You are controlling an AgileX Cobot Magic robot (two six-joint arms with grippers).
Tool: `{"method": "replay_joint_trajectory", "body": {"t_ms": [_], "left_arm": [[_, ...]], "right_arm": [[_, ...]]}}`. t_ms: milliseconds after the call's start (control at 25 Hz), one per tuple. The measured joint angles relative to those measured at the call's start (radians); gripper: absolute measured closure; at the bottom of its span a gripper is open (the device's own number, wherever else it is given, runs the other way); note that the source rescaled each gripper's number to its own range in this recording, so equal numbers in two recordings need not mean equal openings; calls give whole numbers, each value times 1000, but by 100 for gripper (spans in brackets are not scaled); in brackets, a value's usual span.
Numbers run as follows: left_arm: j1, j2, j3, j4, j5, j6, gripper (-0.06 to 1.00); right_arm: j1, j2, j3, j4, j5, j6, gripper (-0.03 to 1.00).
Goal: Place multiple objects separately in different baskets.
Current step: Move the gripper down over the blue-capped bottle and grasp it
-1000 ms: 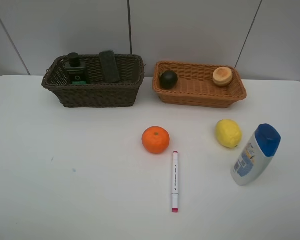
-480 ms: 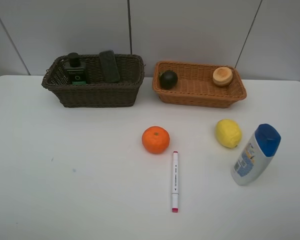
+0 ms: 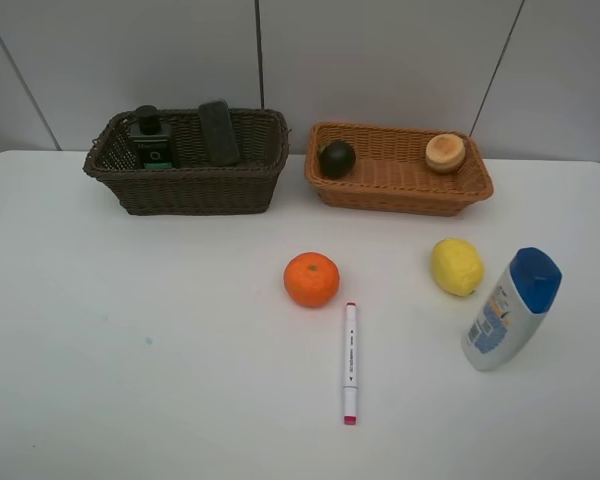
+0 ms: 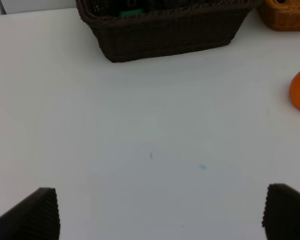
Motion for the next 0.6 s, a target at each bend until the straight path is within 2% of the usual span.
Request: {"method": "replay_joint_trajectory", "body": {"t_ms": [120, 240, 600], "left_arm": [[0, 0, 0, 0, 0, 0, -6], [0, 0, 0, 0, 0, 0, -6], [0, 0, 0, 0, -3, 0, -6]], "right_arm": [[0, 174, -52, -1, -53, 17, -3], [0, 393, -140, -1, -57, 53, -3], [0, 1047, -408, 34, 134, 75, -3]]}}
